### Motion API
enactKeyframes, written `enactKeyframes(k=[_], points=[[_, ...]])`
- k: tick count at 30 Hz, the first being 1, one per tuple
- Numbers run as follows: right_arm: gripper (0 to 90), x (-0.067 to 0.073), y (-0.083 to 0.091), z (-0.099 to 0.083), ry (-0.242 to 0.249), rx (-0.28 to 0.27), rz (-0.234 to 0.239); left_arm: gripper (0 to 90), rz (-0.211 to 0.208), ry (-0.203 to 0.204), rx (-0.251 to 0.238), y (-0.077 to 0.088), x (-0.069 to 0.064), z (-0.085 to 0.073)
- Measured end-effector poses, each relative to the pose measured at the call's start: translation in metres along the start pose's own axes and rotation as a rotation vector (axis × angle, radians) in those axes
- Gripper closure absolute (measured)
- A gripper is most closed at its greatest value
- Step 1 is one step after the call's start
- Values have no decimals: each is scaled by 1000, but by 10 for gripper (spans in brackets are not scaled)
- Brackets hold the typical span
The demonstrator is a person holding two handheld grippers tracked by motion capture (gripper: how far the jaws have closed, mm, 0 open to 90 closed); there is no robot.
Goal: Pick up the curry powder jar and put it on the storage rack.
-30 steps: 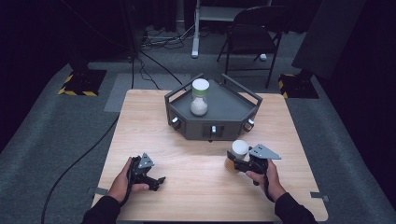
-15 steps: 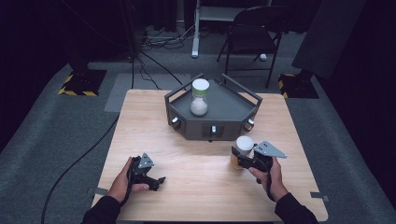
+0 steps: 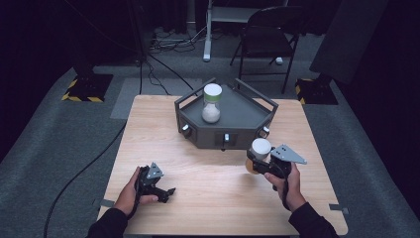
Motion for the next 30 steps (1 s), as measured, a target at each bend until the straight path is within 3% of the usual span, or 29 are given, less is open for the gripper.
enactKeyframes(k=[6, 30], points=[[334, 0, -1, 14, -1, 8, -7, 3, 0, 0, 0, 0, 0, 0], [334, 0, -13, 83, 15, -47, -46, 3, 0, -1, 0, 0, 0, 0]])
Point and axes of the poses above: each handheld gripper's, and its own axes: y roughly backward along the jaws, z roughly out of its top, x roughly to its left, the point moved 1 cm from there along -y, roughly forward along the jaws, and after that the axes turned 1 degree about z, right-handed, at the moved point
